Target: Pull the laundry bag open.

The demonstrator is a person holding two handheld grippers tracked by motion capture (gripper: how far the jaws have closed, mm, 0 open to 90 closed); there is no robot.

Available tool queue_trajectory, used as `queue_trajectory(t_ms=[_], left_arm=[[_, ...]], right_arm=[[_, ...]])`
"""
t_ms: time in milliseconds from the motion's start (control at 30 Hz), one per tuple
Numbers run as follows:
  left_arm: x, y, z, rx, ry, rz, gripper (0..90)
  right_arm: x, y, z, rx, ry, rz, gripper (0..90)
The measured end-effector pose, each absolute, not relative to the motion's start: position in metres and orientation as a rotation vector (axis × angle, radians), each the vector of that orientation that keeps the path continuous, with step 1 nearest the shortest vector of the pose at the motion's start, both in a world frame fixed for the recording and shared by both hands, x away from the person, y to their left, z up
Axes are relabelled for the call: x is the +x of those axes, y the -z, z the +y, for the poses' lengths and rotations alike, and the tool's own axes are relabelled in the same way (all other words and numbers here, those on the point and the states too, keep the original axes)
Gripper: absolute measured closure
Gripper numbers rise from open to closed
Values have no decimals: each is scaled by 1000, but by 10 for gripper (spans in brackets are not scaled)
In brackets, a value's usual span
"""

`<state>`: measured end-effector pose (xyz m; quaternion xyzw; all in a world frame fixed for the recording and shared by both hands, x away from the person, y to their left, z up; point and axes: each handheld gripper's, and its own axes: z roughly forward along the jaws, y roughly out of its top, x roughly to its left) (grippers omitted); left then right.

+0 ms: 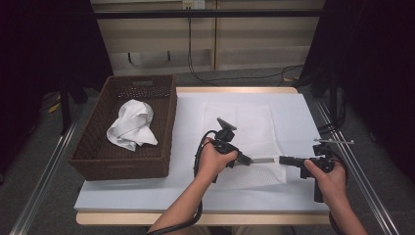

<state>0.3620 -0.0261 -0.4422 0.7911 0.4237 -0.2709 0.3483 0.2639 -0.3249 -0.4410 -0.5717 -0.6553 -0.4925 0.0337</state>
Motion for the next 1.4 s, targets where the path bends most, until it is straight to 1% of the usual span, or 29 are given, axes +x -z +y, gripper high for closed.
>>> queue_trajectory(t_ms=[667,1033,1133,1200,1400], left_arm=[[361,440,-28,2055,713,1084,868],[361,441,-20,2040,721,1094,868],[362,442,-16,2058,671,1127,868],[364,444,-9,2033,715,1132,868],[363,445,-5,2037,701,1136,868]], right_arm=[[263,442,-325,-1754,1499,-2030,870],[266,444,-321,-1739,1501,-2017,870],[266,443,-321,-1754,1485,-2042,871],[267,443,-325,-1752,1495,-2023,871],[267,443,-324,-1748,1495,-2028,871]])
